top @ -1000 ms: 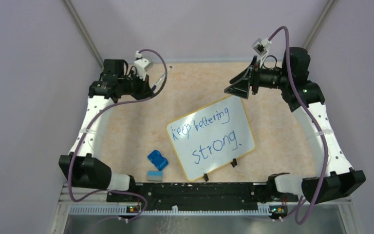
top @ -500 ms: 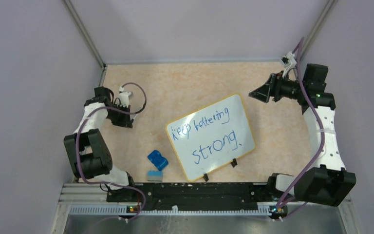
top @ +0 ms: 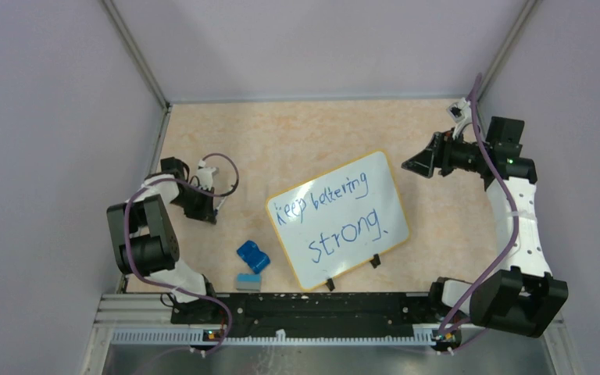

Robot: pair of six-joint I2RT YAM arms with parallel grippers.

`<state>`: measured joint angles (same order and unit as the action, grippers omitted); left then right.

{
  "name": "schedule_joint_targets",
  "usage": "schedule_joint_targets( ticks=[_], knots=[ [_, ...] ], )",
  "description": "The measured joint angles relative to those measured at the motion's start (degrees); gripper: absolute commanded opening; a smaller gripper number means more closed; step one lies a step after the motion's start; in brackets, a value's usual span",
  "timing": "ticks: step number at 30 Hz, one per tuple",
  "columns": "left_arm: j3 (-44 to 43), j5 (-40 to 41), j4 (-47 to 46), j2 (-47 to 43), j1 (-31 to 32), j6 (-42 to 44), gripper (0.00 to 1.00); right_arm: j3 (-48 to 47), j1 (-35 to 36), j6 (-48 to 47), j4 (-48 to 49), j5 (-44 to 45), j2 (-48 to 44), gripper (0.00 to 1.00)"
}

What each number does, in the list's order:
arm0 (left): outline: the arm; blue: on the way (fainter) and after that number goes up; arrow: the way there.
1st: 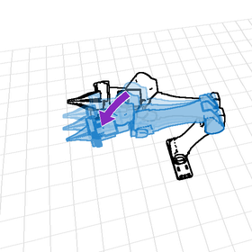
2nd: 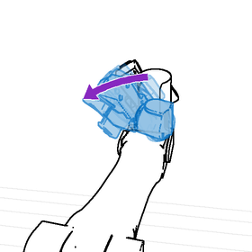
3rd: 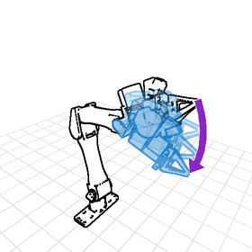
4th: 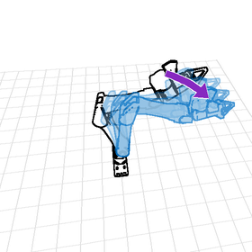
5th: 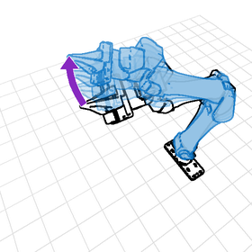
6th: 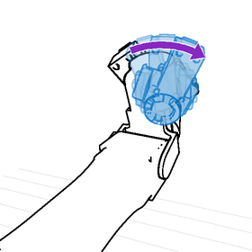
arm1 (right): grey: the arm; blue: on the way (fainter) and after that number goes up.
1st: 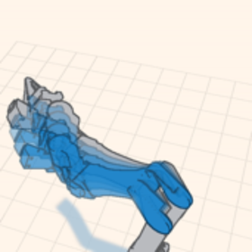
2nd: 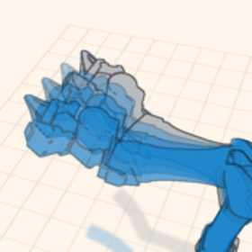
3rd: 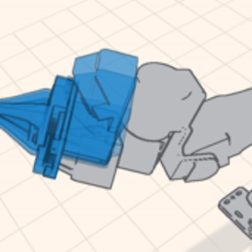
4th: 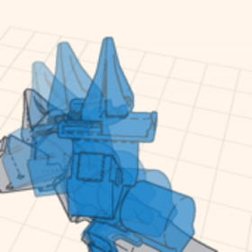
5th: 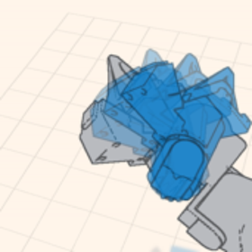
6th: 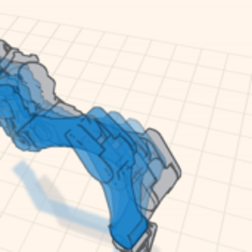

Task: Write a sentence on the whiteboard
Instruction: Put down the whiteboard marker at the center of the board.

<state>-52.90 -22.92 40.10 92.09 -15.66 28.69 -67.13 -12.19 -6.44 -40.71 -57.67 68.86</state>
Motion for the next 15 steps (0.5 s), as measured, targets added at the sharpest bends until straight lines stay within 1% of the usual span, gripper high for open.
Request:
schedule_joint_targets(
  ticks=[2,6,12,15],
  knots=[
    [0.2,-0.2,-0.3,0.5,0.0,0.0,0.18,0.0,0.0,-0.1,0.0,0.0,-0.2,0.73],
    [0.2,-0.2,-0.3,0.5,-0.1,0.4,0.30,0.0,0.0,-0.3,-0.1,-0.1,-0.2,0.73],
    [0.2,-1.3,0.8,0.3,-0.1,1.0,0.51,0.0,0.0,-1.0,-0.2,0.0,-0.4,0.73],
    [0.2,-1.9,1.7,-0.2,-0.1,1.3,0.66,0.4,0.0,-1.5,-0.4,0.0,-1.1,0.73]
  ],
)
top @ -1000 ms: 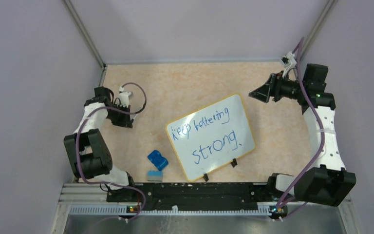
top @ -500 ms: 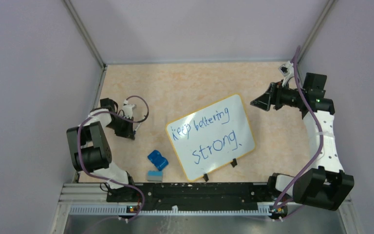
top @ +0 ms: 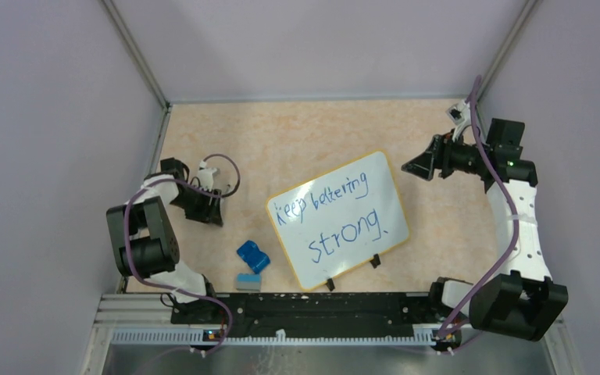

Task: Write a sentence on the whiteboard
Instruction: Put down the whiteboard marker at the center of the board, then reset both arms

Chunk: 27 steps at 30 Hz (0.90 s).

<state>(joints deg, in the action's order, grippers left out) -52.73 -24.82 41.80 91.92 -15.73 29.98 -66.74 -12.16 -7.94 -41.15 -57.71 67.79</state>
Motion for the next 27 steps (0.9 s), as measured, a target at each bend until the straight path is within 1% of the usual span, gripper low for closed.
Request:
schedule_joint_targets(
  ticks=[1,2,3,4,6,8,10,14,18,23,25,27],
  knots=[
    [0.0,-0.3,0.4,-0.2,0.0,0.0,0.74,0.1,0.0,-0.1,-0.4,0.0,-0.2,0.73],
    [0.0,-0.4,0.8,-0.6,0.0,-0.1,0.78,0.3,0.0,-0.2,-0.4,0.0,-0.5,0.73],
    [0.0,-0.6,1.1,-0.8,0.0,0.0,0.86,0.5,0.0,-0.4,-0.6,0.0,-0.7,0.74],
    [-0.2,-1.0,1.7,-1.0,0.0,-0.3,0.91,0.8,0.0,-0.6,-0.7,0.1,-0.9,0.74],
    [-1.2,-1.9,3.3,-1.4,0.0,-0.4,0.98,0.8,0.0,-0.9,-1.0,0.2,-1.0,0.74],
    [-3.9,-3.5,5.4,-1.6,0.0,-1.0,0.99,0.8,0.0,-1.1,-1.3,0.3,-1.0,0.75],
    [-8.0,-5.6,7.0,-1.6,0.0,-1.6,0.99,0.7,0.0,-1.1,-1.6,0.3,-1.0,0.78],
    [-18.4,-9.5,10.0,-1.4,0.0,-2.9,0.99,-1.1,0.0,-1.2,-2.1,0.7,0.2,0.79],
    [-29.5,-13.0,12.4,0.2,0.0,-4.4,0.99,-6.3,0.0,-1.1,-1.7,0.9,3.3,0.80],
    [-43.6,-16.3,14.5,5.9,0.0,-7.5,0.99,-14.1,0.0,-0.8,-1.8,2.3,7.1,0.80],
    [-47.9,-16.5,14.3,7.7,0.0,-9.4,0.99,-17.6,-0.1,-0.8,-1.7,3.5,8.8,0.80],
    [-49.9,-16.5,13.4,8.1,0.0,-11.5,0.99,-20.1,-0.6,-0.7,-1.6,4.3,10.1,0.80]
  ],
)
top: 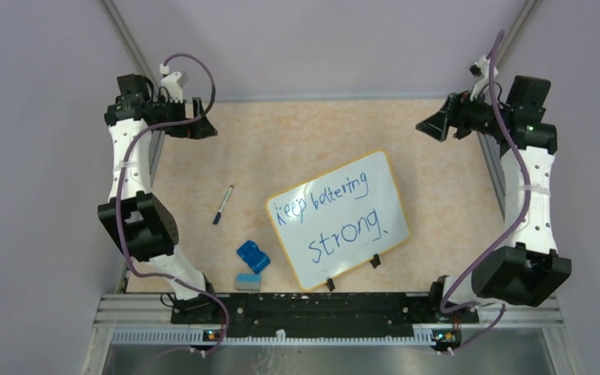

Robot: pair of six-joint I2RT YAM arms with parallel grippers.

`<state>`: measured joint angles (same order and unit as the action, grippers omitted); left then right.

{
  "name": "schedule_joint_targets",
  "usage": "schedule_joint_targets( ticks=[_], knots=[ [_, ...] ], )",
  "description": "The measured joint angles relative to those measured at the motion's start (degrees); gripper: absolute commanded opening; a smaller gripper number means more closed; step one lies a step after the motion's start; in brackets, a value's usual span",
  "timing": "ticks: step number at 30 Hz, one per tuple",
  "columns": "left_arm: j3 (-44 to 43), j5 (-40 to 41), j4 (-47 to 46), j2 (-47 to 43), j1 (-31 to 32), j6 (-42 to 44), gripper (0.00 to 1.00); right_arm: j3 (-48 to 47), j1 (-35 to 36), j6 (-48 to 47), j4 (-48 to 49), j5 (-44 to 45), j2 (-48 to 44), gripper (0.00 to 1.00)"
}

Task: Write a sentence on the whiteboard
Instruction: Reset both arms

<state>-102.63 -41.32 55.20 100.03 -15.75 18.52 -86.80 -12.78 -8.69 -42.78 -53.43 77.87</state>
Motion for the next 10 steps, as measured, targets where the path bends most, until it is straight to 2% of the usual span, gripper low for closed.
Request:
schedule_joint_targets(
  ticks=[5,10],
  knots=[
    [-0.7,0.9,-4.5,0.0,0.0,-5.3,0.99,-5.9,-5.0,1.0,0.1,0.3,5.0,0.80],
    [3.2,1.2,-10.1,-0.2,-0.5,-9.0,0.99,-6.3,-8.5,0.8,-0.4,1.4,8.6,0.80]
  ],
)
